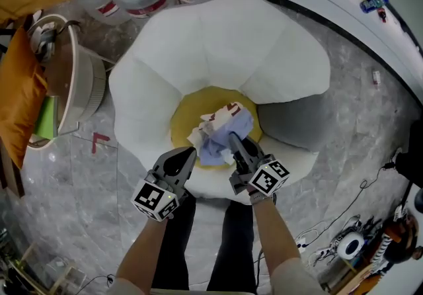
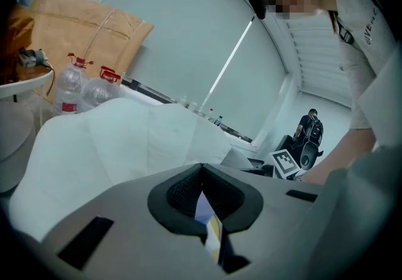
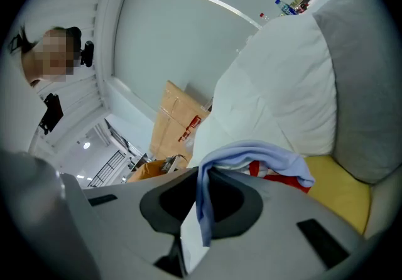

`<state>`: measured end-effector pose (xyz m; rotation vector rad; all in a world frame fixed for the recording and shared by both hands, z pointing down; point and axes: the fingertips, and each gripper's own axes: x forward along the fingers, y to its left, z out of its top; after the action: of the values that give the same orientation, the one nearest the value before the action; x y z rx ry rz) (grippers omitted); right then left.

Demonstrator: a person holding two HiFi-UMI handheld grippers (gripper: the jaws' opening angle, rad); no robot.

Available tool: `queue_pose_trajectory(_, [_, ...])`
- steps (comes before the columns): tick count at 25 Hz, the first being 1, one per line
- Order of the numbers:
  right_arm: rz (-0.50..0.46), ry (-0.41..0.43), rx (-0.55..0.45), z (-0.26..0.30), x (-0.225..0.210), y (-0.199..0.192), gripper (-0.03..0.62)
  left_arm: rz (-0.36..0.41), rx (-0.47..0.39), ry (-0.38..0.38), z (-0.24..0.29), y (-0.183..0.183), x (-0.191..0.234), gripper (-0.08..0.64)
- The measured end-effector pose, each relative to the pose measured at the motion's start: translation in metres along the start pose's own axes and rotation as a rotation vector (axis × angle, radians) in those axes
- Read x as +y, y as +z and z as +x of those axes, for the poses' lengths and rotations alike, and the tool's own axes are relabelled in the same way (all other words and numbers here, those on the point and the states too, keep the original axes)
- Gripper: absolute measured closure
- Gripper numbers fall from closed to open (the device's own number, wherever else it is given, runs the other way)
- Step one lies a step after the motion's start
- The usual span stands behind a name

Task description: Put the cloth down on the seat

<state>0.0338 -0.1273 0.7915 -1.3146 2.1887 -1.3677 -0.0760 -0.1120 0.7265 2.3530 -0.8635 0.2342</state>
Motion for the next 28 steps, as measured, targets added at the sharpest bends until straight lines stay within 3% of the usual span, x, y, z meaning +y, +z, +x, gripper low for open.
queue_pose_trajectory(16, [0.118,-0.097,0.022,0.013,-0.078,-0.052,0.538,-0.035,0.042,-0.018,0.020,-0.079,0.010,0.548])
queue_pose_trajectory(28, [0.074,-0.169,0.019,0.015,-0.111,-0.070,0.538,-0.054,0.058,0.010,0.049,-0.117,0.048,0.548])
